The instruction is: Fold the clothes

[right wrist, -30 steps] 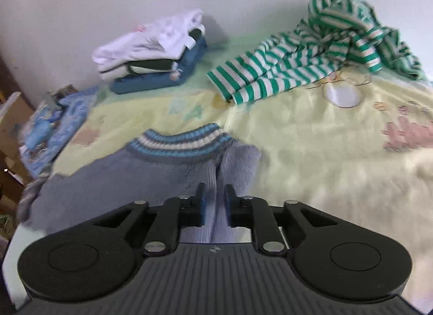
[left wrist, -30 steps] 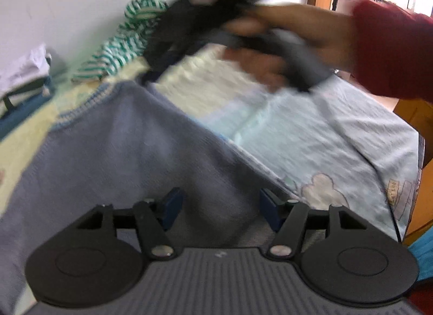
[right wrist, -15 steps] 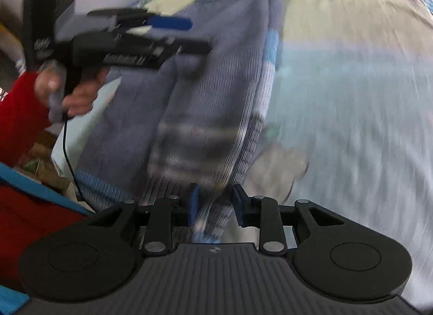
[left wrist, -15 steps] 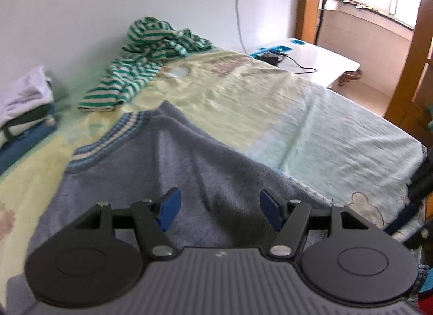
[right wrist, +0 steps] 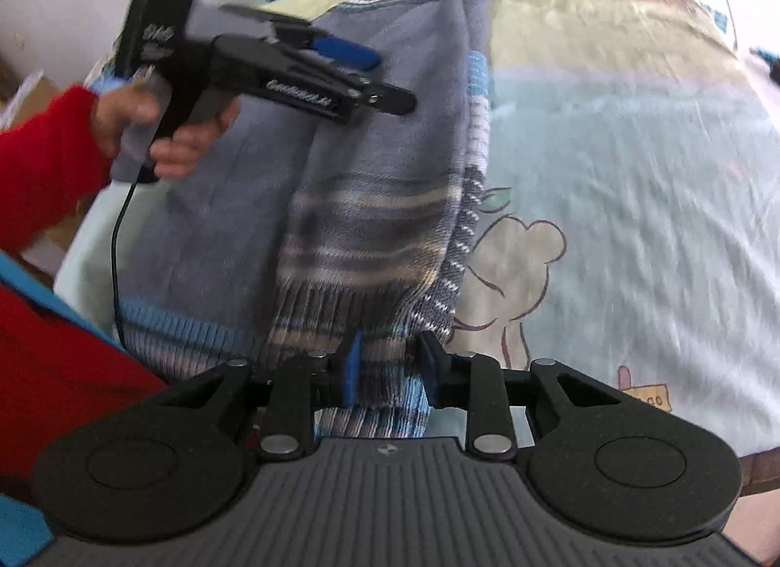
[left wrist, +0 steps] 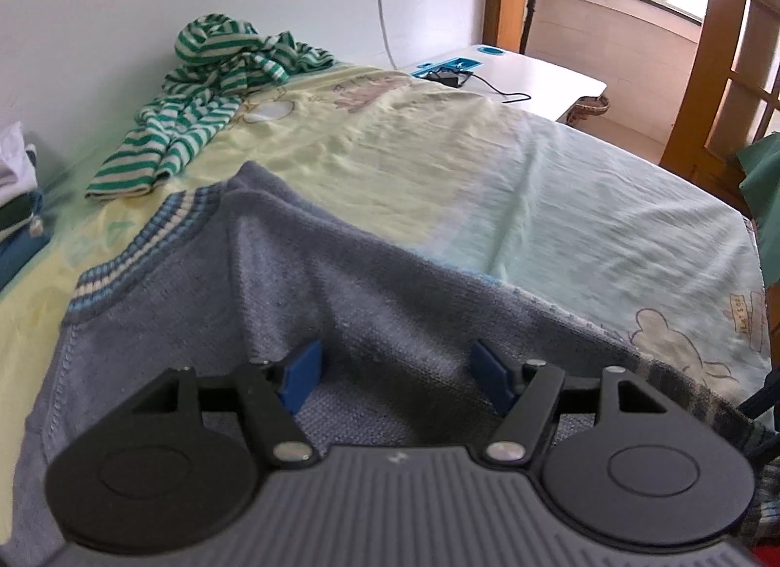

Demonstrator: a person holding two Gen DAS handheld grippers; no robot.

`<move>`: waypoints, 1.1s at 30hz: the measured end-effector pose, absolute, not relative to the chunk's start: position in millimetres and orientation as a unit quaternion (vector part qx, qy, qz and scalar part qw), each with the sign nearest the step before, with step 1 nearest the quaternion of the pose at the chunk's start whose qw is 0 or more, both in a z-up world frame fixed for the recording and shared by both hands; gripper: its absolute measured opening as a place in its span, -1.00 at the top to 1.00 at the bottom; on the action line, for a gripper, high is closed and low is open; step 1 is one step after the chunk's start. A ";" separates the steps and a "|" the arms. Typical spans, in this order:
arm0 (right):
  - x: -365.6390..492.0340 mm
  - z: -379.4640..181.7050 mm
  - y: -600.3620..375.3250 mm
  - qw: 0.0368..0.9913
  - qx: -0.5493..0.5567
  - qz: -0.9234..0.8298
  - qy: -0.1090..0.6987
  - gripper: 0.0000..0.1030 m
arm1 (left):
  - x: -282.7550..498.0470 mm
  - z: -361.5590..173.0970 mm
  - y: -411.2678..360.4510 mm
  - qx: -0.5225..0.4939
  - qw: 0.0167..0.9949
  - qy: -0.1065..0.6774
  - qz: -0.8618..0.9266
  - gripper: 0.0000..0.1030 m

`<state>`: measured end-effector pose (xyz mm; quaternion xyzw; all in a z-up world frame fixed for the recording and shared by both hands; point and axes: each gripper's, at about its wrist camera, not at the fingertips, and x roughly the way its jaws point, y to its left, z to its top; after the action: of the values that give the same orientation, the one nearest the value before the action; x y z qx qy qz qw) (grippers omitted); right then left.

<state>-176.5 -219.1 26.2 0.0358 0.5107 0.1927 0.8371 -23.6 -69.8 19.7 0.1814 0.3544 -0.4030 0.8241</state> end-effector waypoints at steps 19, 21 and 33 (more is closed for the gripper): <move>-188.0 43.0 -212.7 0.844 0.033 0.122 0.522 0.83 | -45.0 13.5 -79.2 0.204 0.806 0.333 -0.444 -0.50; -183.0 47.5 -208.9 0.852 0.038 0.123 0.508 0.81 | -46.5 13.0 -78.8 0.202 0.807 0.332 -0.444 -0.50; -157.2 38.9 -207.2 0.806 0.012 0.159 0.571 0.75 | -59.7 23.4 -76.2 0.200 0.839 0.306 -0.404 -0.51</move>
<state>-157.2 -207.2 38.9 0.0120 0.5705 0.1589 0.8057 -59.7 -76.2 23.4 0.1999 0.3057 -0.4039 0.8387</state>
